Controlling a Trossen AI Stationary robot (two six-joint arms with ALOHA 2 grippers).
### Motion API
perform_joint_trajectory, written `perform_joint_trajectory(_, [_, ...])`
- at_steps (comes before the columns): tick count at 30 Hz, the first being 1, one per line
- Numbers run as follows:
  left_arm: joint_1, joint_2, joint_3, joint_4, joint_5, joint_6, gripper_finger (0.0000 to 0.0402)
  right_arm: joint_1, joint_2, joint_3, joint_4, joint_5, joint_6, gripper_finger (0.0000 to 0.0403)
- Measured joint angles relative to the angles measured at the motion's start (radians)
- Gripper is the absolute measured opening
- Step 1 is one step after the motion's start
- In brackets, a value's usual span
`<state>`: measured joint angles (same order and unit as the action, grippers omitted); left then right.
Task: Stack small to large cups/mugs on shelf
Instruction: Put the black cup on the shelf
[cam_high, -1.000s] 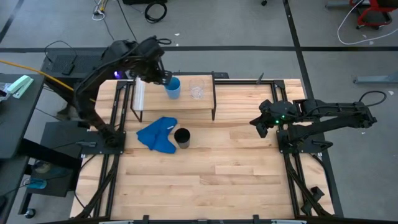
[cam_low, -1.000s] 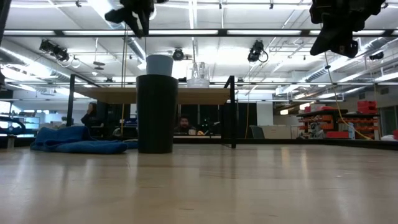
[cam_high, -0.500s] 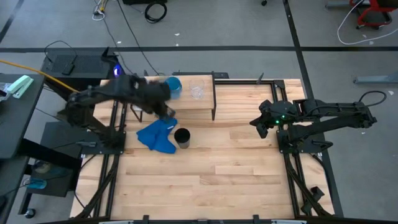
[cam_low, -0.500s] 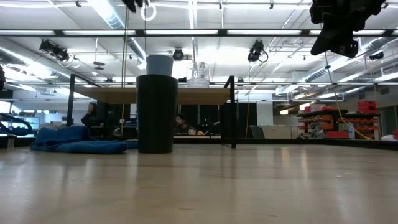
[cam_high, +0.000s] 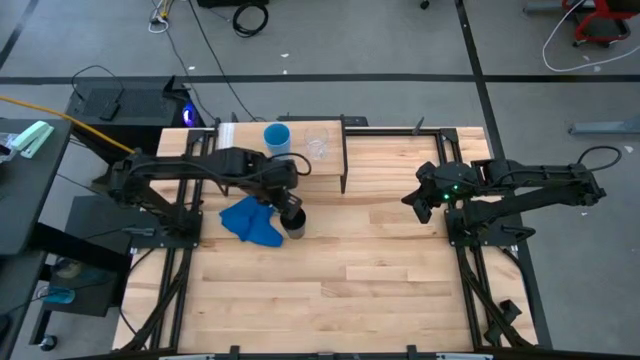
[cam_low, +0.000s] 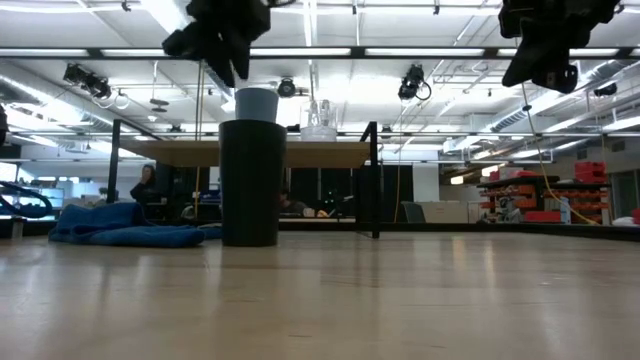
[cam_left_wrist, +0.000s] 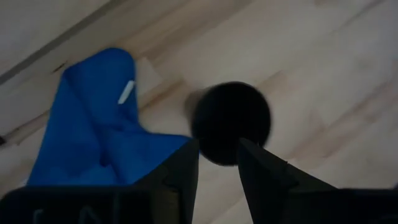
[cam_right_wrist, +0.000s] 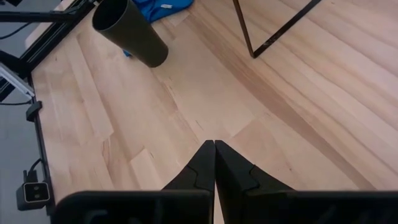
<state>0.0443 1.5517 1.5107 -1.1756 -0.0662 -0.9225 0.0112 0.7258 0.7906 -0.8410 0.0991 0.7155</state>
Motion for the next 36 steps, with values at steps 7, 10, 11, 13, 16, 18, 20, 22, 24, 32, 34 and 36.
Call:
perform_joint_trajectory(7, [0.003, 0.0, -0.091, 0.092, 0.006, -0.036, 0.0118, 0.0, 0.0, 0.0, 0.0, -0.004, 0.0, 0.0012])
perform_joint_trajectory(10, [0.004, 0.0, -0.115, 0.121, 0.018, -0.038, 0.0121, 0.0, 0.0, 0.0, 0.0, -0.004, 0.0, 0.0012])
perform_joint_trajectory(11, [0.004, 0.002, -0.12, 0.121, 0.018, -0.04, 0.0123, 0.0, 0.0, 0.0, 0.0, -0.004, 0.0, 0.0012])
perform_joint_trajectory(13, [0.004, 0.008, -0.128, 0.122, 0.018, -0.049, 0.0124, 0.0, 0.0, 0.0, 0.0, -0.004, 0.0, 0.0012])
perform_joint_trajectory(16, [0.004, 0.018, -0.13, 0.122, 0.018, -0.055, 0.0126, 0.0, 0.0, 0.0, 0.0, -0.004, 0.0, 0.0012])
perform_joint_trajectory(18, [0.004, 0.033, -0.131, 0.118, 0.018, -0.054, 0.0124, 0.0, 0.0, 0.0, 0.0, -0.004, 0.0, 0.0012])
perform_joint_trajectory(20, [0.004, 0.048, -0.131, 0.127, 0.018, -0.054, 0.0123, 0.0, 0.0, 0.0, 0.001, -0.004, 0.0, 0.0012])
perform_joint_trajectory(22, [0.004, 0.063, -0.131, 0.126, 0.018, -0.054, 0.0122, 0.0, 0.0, 0.0, 0.0, -0.004, 0.0, 0.0012])
perform_joint_trajectory(24, [0.004, 0.08, -0.131, 0.124, 0.018, -0.054, 0.0124, 0.0, 0.0, 0.0, 0.001, -0.004, 0.0, 0.0012])
perform_joint_trajectory(32, [0.004, 0.134, -0.131, 0.125, 0.018, -0.042, 0.0129, 0.0, 0.0, 0.0, 0.0, -0.004, 0.0, 0.0012])
perform_joint_trajectory(34, [0.004, 0.144, -0.131, 0.126, 0.018, -0.034, 0.0126, 0.0, 0.0, 0.0, 0.0, -0.004, 0.0, 0.0012])
perform_joint_trajectory(36, [0.004, 0.147, -0.131, 0.126, 0.018, -0.034, 0.0122, 0.0, 0.0, 0.0, 0.0, -0.004, 0.0, 0.0012])
